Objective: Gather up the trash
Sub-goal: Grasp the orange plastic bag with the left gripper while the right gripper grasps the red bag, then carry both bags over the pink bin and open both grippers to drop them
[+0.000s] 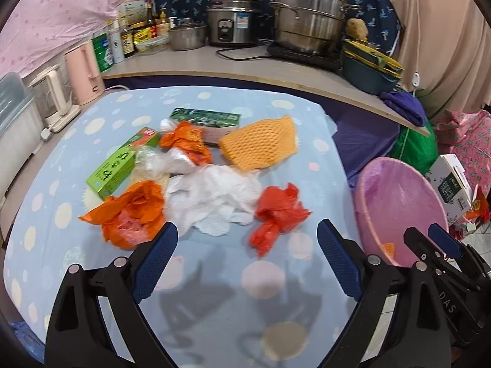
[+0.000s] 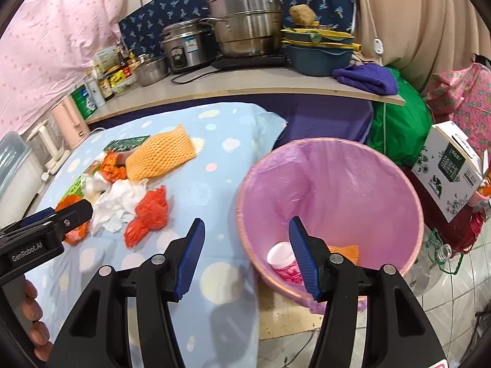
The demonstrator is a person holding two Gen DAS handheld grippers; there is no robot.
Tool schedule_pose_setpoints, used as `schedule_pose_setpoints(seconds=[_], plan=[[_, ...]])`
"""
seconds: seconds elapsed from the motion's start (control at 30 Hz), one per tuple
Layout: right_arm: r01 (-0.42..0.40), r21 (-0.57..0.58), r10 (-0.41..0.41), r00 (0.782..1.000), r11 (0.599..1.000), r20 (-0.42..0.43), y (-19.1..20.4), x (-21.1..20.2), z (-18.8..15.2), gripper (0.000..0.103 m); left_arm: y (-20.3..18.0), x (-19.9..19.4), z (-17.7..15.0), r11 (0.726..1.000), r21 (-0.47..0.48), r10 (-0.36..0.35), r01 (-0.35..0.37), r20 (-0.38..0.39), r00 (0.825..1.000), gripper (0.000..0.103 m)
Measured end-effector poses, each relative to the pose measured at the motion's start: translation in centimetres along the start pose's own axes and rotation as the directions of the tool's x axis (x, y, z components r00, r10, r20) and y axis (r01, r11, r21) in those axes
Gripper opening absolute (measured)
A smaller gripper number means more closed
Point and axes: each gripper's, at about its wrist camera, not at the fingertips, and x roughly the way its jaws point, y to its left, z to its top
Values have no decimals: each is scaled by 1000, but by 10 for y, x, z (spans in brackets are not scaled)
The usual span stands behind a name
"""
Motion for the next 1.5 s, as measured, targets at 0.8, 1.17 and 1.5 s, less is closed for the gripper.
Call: schedule_pose_setpoints(seconds=[0.8,1.17,1.5], plan=[[-116,-138,102,989,984,-102,102,74,8,56,142,30,-10,959,-241,132,-147,-75,988,92],[-125,-115,106,981,985,-161,109,111,11,52,162,65,-13,951,-281,98,-130,-127,987,88],[-145,-114,121,973,983,-197,112,122,2,31,160,79,-20,963,-252,53,-93,-164,985,39]])
